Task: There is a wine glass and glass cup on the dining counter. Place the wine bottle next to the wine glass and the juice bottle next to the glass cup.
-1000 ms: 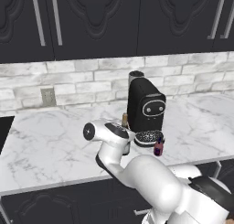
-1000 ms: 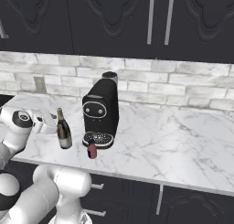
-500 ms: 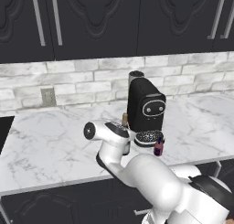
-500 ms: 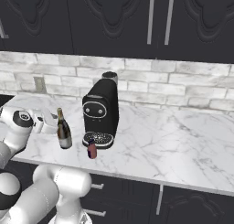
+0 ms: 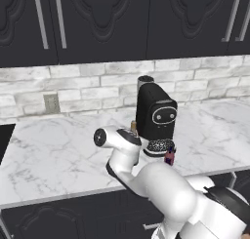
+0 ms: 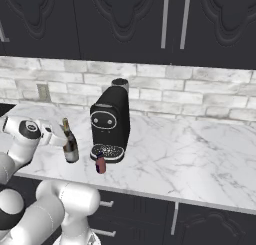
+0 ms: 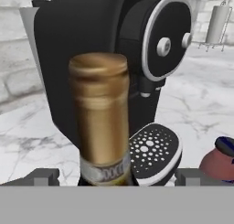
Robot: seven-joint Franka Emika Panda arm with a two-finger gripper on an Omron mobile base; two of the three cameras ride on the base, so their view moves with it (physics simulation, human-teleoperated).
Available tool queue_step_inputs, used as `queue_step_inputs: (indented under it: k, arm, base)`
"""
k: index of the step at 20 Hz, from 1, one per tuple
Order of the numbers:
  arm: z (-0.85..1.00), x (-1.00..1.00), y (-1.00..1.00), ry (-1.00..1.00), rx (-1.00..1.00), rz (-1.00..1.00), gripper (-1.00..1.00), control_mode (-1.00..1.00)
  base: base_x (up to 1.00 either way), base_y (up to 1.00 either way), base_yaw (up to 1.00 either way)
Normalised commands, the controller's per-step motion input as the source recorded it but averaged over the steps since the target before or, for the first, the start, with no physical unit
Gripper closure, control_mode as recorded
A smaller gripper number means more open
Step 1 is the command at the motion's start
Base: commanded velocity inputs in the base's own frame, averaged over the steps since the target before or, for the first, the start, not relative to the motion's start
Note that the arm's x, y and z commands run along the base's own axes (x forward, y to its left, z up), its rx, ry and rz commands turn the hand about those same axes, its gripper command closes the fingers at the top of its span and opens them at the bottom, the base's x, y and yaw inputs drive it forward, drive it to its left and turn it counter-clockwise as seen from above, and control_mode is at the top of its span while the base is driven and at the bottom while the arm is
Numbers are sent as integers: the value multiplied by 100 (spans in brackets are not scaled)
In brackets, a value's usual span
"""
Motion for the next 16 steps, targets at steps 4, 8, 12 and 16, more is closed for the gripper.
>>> queue_step_inputs:
  k: [4,8,12,16]
  arm:
    - [-5,15,0,0,0,2,-100,-100]
    - [-8,15,0,0,0,4,-100,-100]
    - [-8,6,4,0,0,4,-100,-100]
    - [-5,0,7,0,0,2,-100,-100]
  base:
    - [0,0,0]
    - [0,0,0]
    - [0,0,0]
    - [0,0,0]
